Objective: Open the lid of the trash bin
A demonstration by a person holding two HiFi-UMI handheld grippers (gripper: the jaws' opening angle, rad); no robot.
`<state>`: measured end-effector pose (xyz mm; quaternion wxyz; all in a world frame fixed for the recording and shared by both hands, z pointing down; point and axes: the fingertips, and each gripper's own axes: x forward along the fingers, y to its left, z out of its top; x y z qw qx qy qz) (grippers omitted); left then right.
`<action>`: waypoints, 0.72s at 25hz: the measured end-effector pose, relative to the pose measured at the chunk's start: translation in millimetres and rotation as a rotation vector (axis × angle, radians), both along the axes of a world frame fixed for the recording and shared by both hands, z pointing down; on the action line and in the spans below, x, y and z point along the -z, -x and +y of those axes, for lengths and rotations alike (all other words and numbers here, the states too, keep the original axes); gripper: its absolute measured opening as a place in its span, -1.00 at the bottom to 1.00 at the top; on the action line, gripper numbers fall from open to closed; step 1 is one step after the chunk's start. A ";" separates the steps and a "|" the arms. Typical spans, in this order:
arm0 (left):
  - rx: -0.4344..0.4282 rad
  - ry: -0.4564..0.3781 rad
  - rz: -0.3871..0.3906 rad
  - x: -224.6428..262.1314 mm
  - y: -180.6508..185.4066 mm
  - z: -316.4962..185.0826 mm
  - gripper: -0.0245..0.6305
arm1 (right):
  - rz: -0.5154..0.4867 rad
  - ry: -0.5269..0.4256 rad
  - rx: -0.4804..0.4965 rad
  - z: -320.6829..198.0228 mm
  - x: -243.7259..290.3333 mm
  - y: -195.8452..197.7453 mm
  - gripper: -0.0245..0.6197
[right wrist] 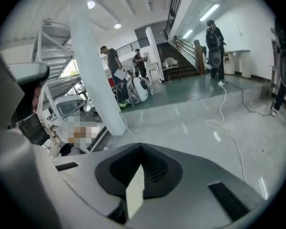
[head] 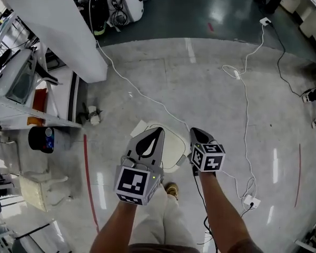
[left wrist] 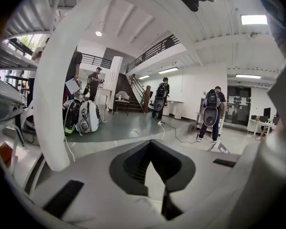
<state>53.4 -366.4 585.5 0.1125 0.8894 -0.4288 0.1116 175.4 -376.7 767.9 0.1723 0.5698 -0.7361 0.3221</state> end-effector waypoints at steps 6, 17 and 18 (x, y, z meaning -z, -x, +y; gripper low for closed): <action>0.002 0.056 -0.016 -46.7 10.9 12.9 -0.89 | 0.000 0.211 -0.009 56.1 -99.5 6.6 -0.83; 0.008 0.097 -0.014 -88.3 14.8 26.6 -0.89 | 0.030 0.371 0.047 131.4 -176.6 21.6 -0.83; 0.007 0.099 -0.013 -89.4 13.4 28.0 -0.89 | 0.030 0.377 0.044 133.1 -178.5 20.5 -0.83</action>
